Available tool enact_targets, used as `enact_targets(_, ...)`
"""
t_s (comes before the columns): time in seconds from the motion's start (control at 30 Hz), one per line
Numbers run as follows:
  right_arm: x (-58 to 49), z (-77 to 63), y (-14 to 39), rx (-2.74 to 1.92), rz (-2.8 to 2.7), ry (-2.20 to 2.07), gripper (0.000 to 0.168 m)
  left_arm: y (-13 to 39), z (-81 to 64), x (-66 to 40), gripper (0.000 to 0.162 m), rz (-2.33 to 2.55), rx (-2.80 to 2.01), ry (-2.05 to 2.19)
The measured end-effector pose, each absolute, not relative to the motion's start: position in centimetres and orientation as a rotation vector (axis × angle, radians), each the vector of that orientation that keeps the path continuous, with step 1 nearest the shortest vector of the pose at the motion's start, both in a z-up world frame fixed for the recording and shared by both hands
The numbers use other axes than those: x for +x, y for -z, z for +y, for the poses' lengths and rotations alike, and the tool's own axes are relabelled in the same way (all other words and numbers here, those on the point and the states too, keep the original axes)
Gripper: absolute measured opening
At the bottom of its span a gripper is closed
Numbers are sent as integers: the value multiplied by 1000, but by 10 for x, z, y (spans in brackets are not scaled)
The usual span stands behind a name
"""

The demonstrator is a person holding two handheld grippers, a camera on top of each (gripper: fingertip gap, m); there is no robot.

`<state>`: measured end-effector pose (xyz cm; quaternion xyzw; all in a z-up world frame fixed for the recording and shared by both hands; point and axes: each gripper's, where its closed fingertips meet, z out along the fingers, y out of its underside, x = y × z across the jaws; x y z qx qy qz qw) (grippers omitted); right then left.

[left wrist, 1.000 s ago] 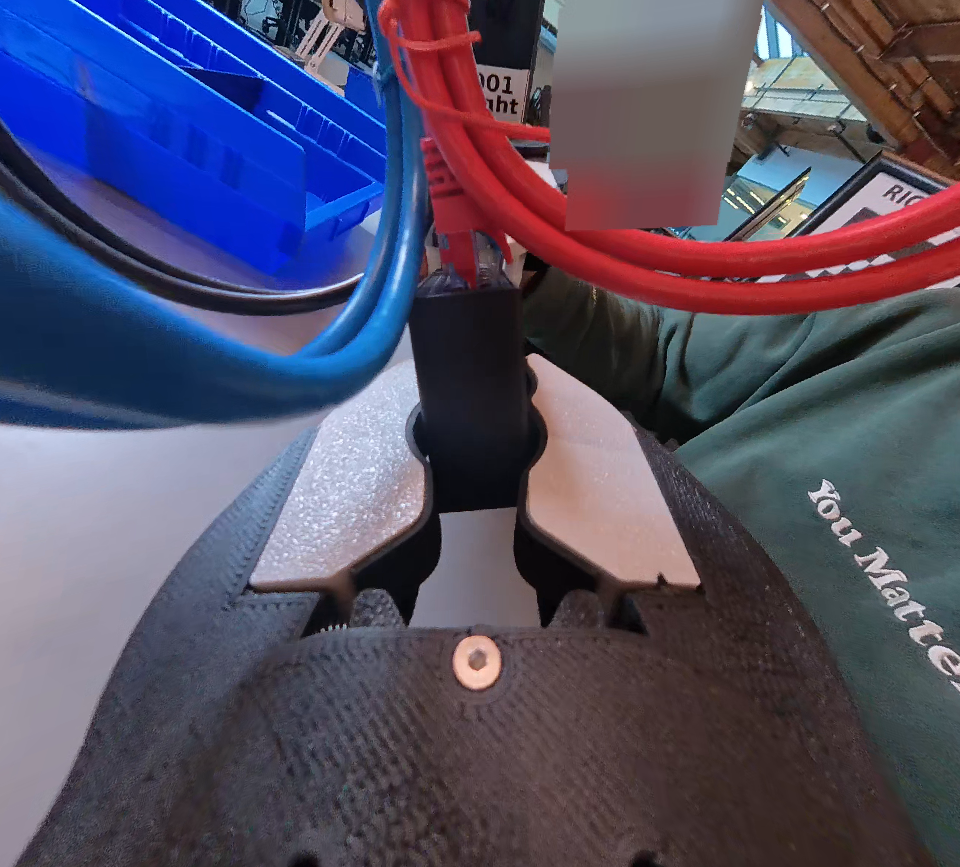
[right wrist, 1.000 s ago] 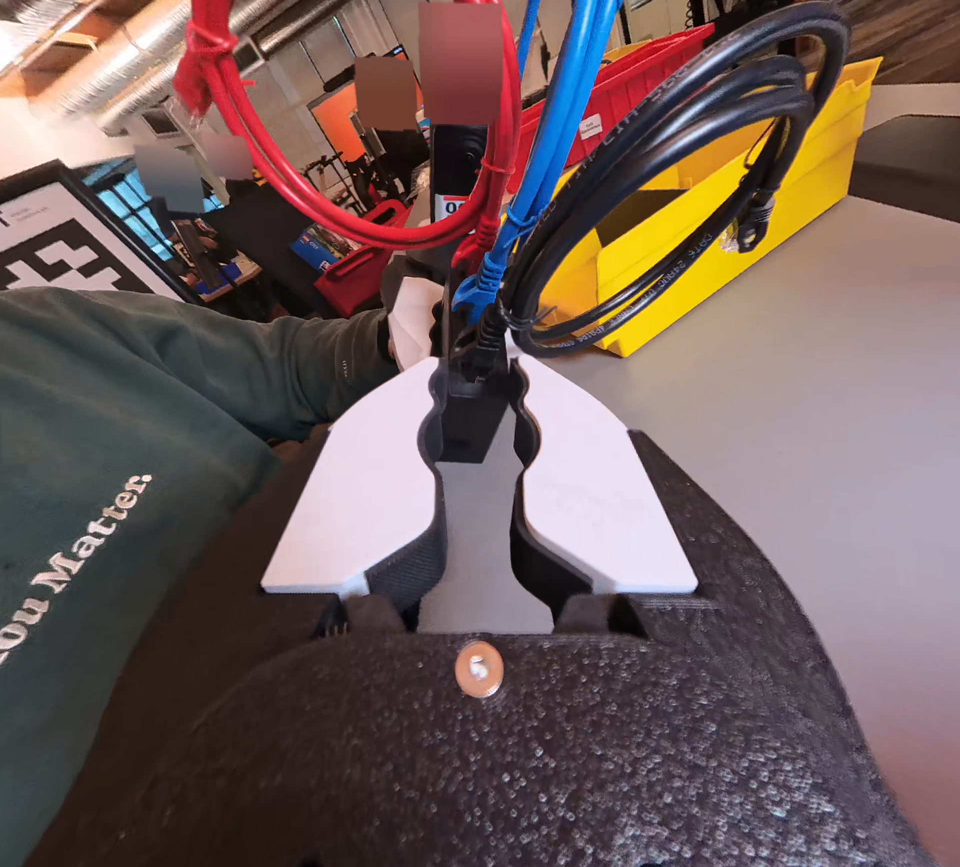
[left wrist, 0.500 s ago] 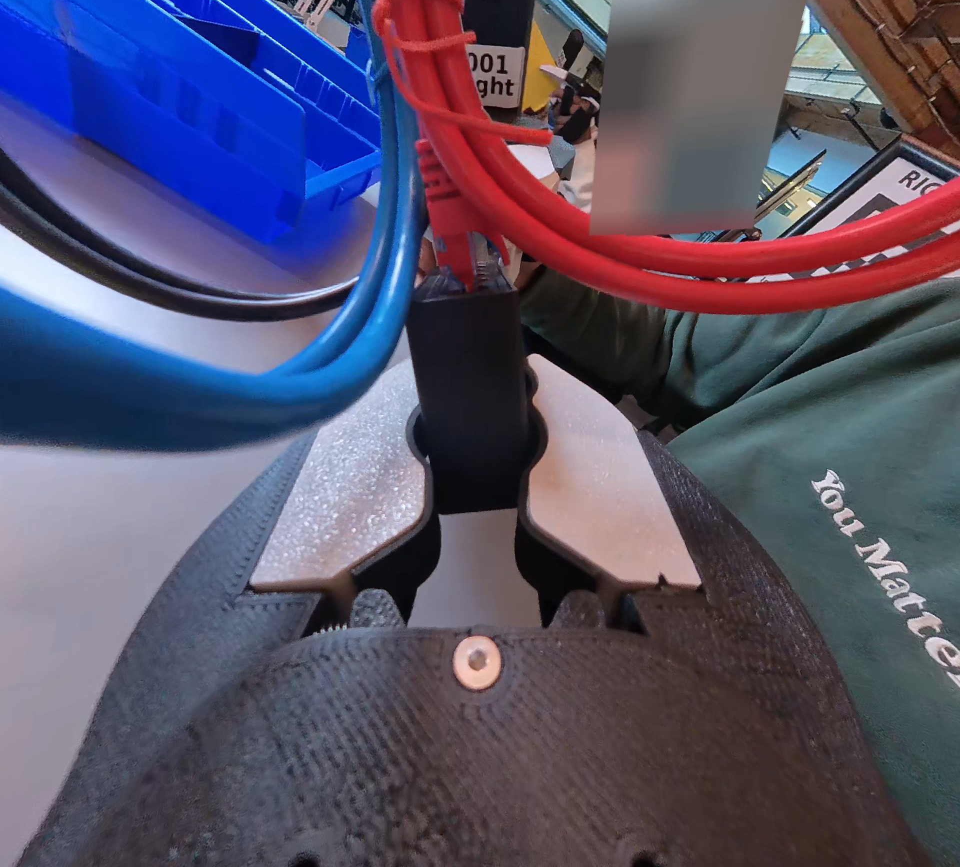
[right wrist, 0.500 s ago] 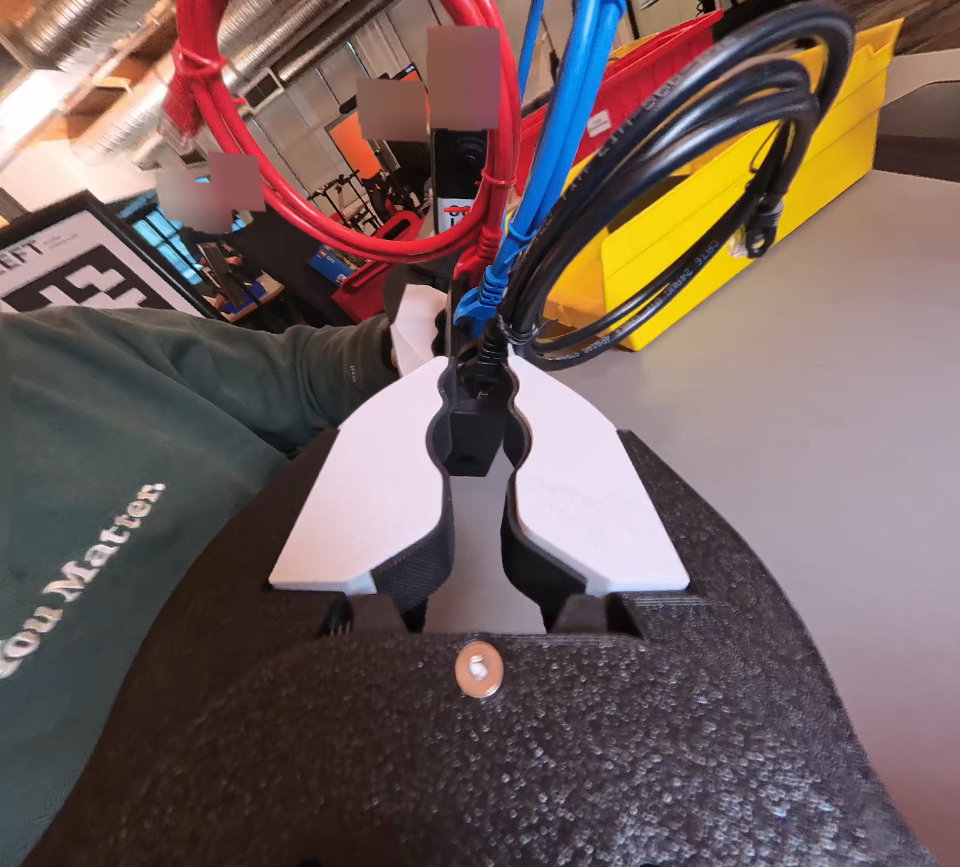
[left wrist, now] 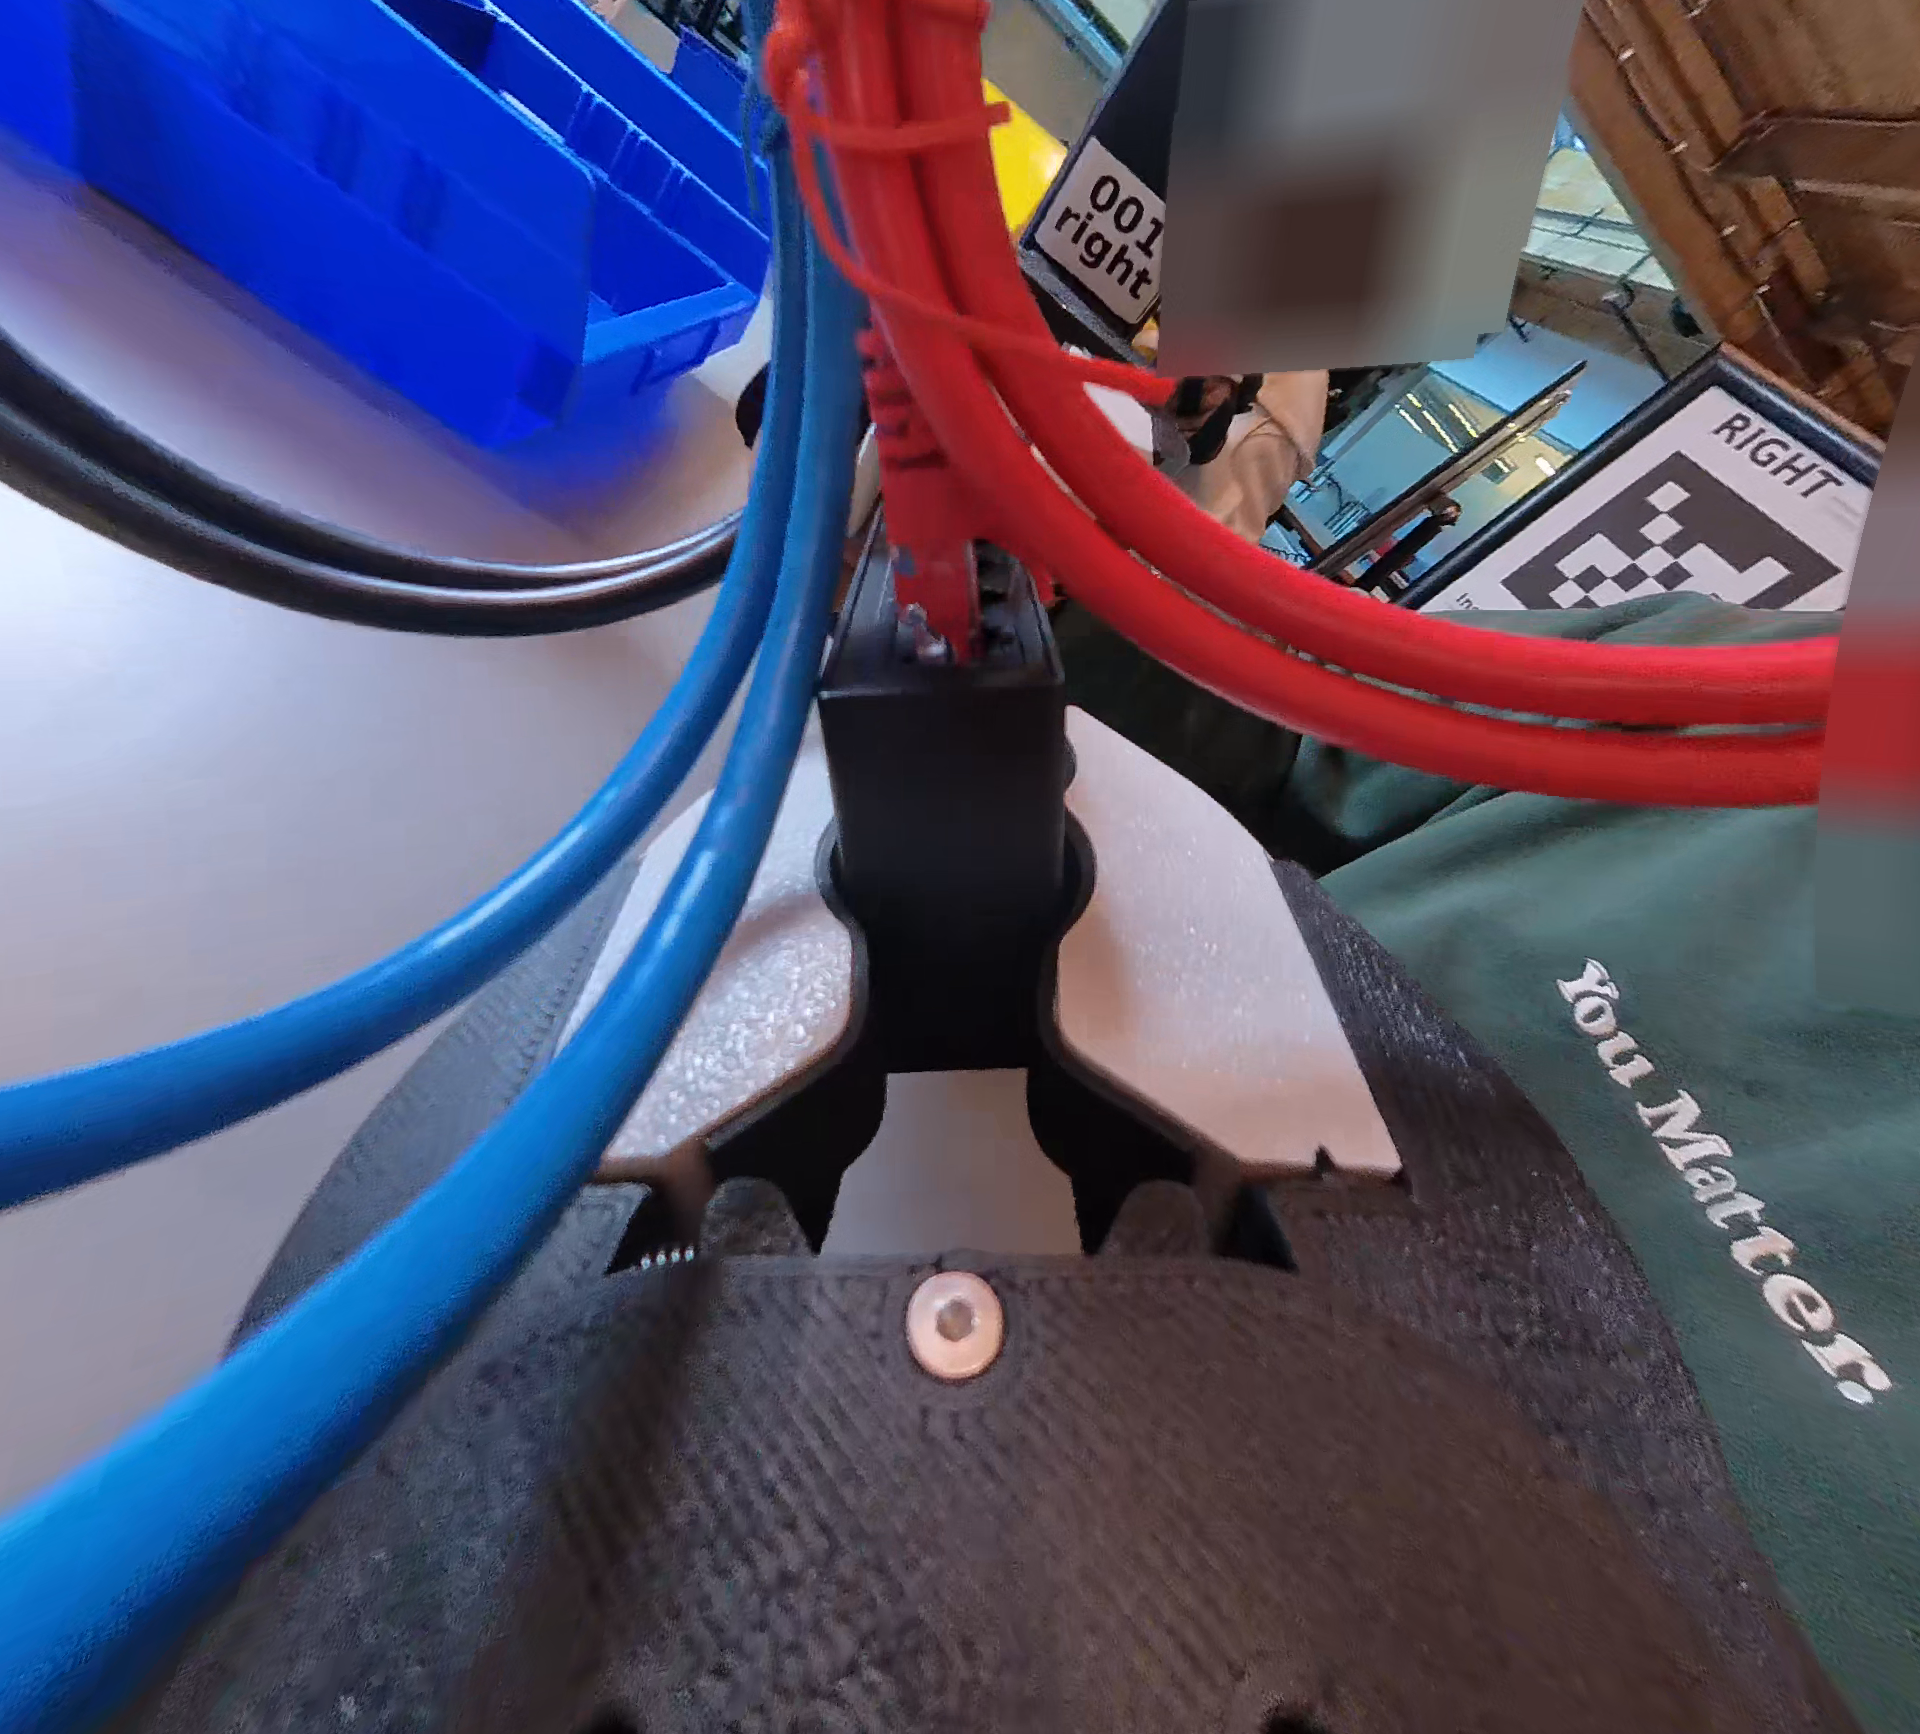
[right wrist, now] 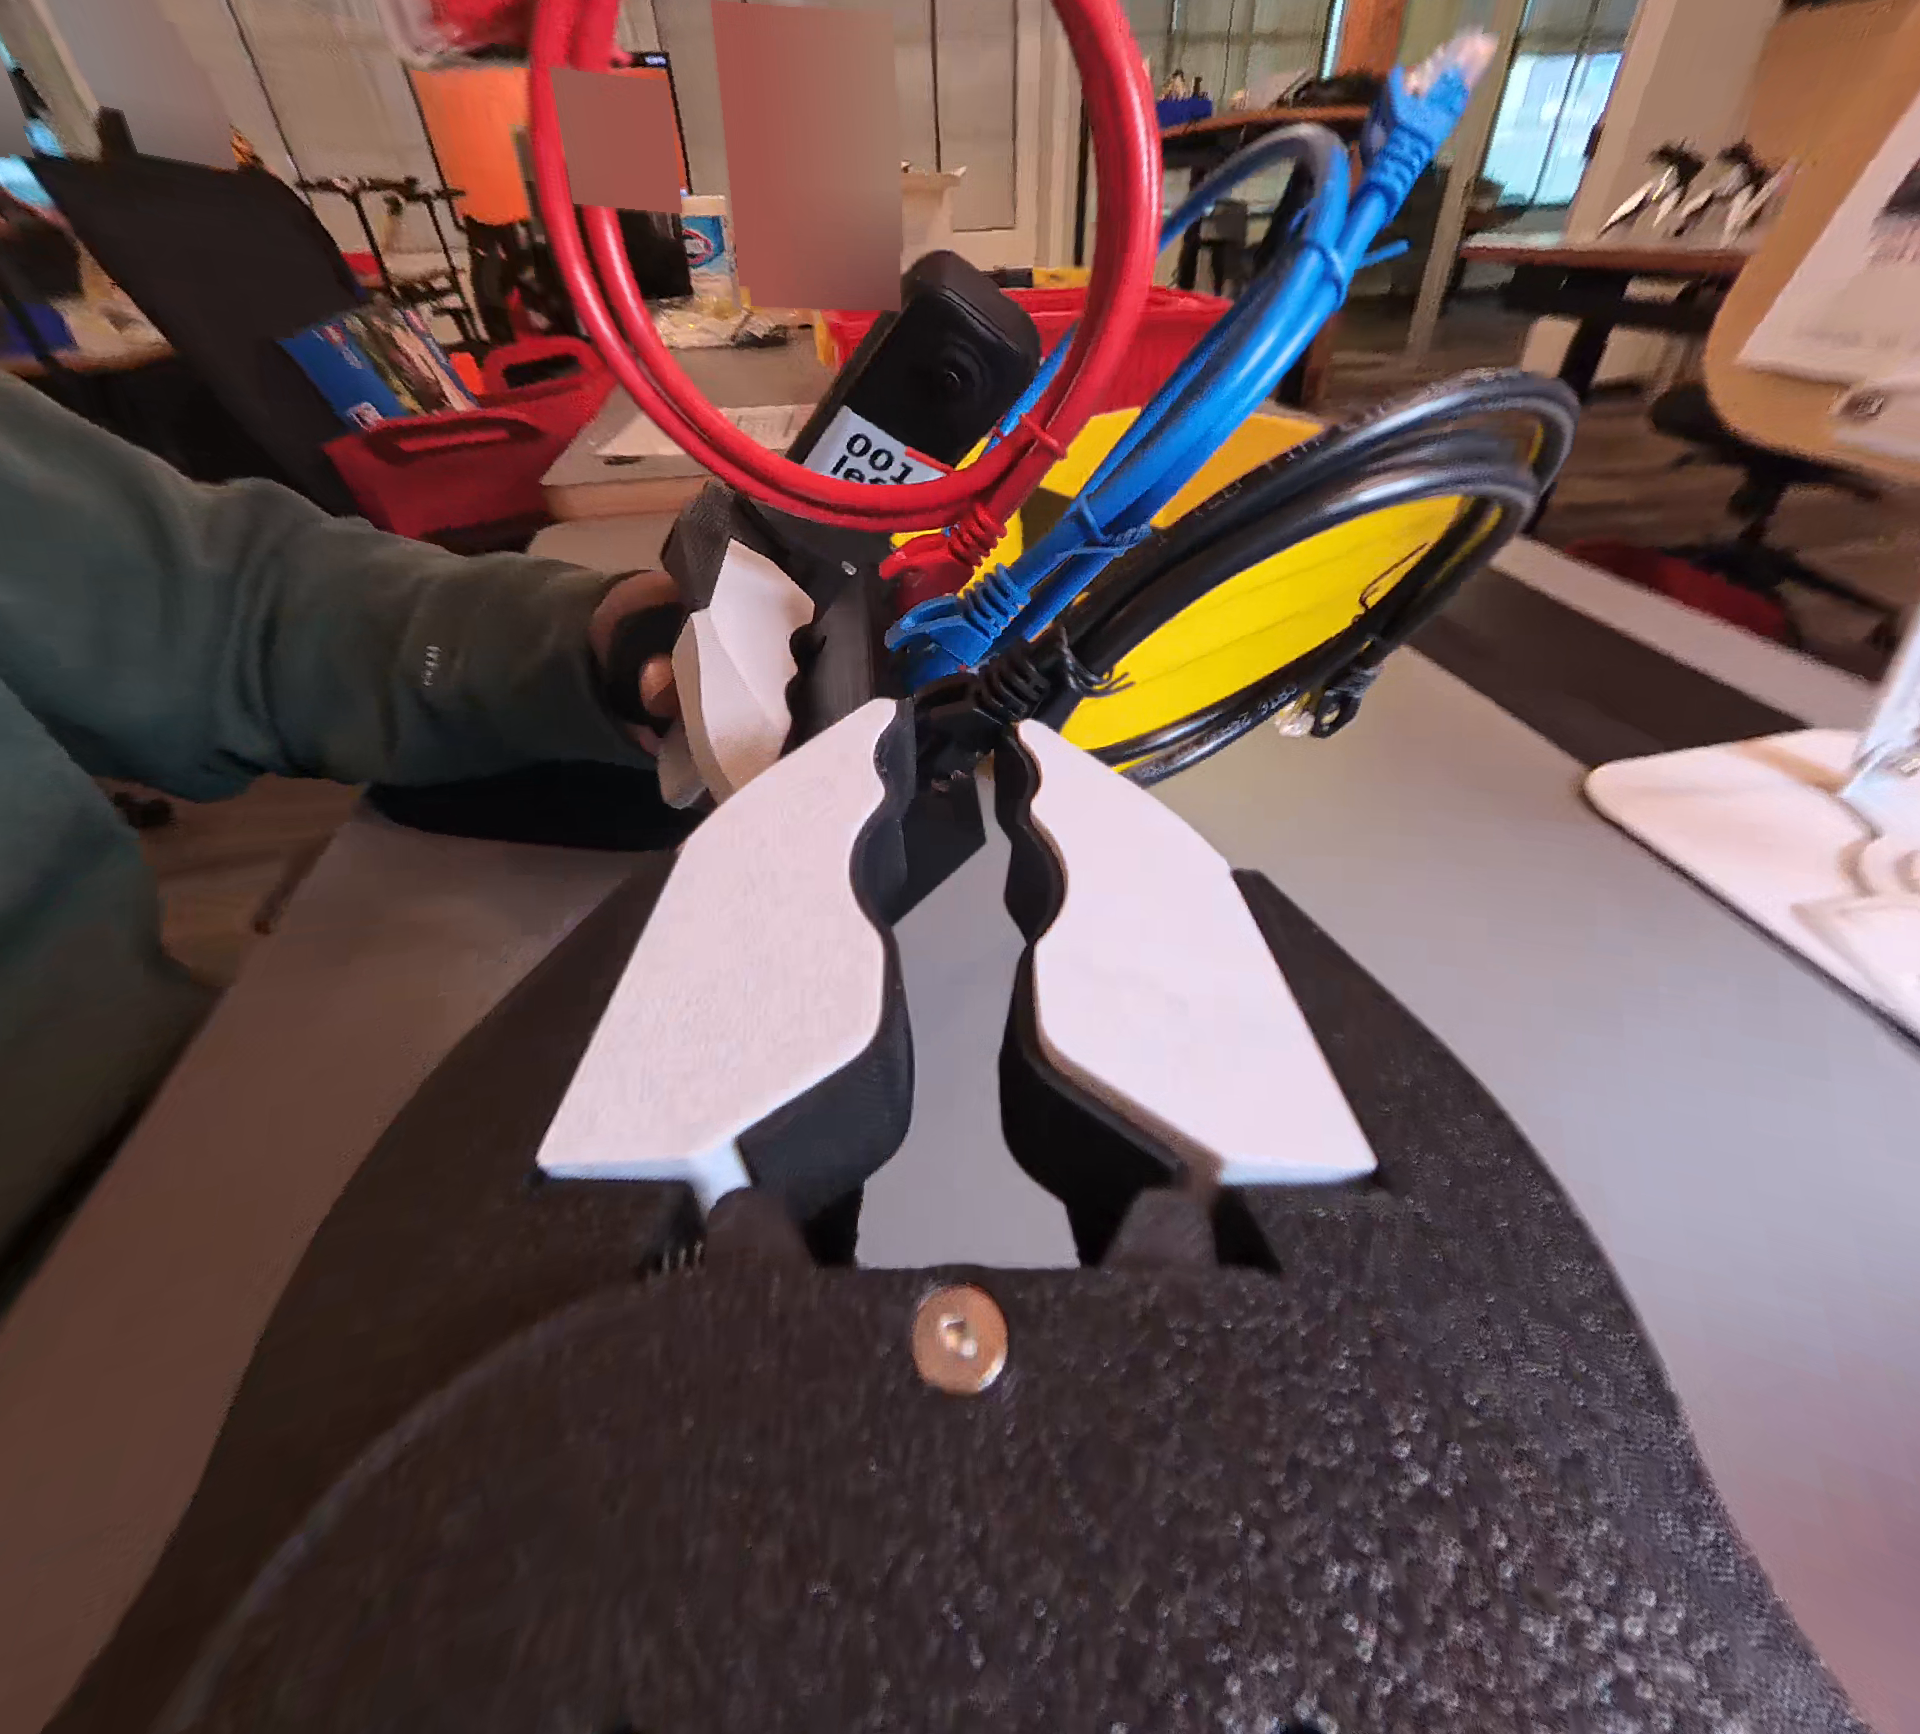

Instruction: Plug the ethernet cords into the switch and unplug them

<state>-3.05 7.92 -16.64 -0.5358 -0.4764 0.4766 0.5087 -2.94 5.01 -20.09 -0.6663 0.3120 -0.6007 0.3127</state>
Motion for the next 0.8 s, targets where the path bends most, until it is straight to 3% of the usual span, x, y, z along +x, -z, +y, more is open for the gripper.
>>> enact_targets(0.7, -28, 70, 155, -1219, -1278, -1073, 14, 195, 43, -29, 31, 920, -1765, 1516)
enact_targets(0.8, -28, 69, 163, -1340, -1301, -1237, 14, 198, 46, -33, 31, 945, -1767, 1461)
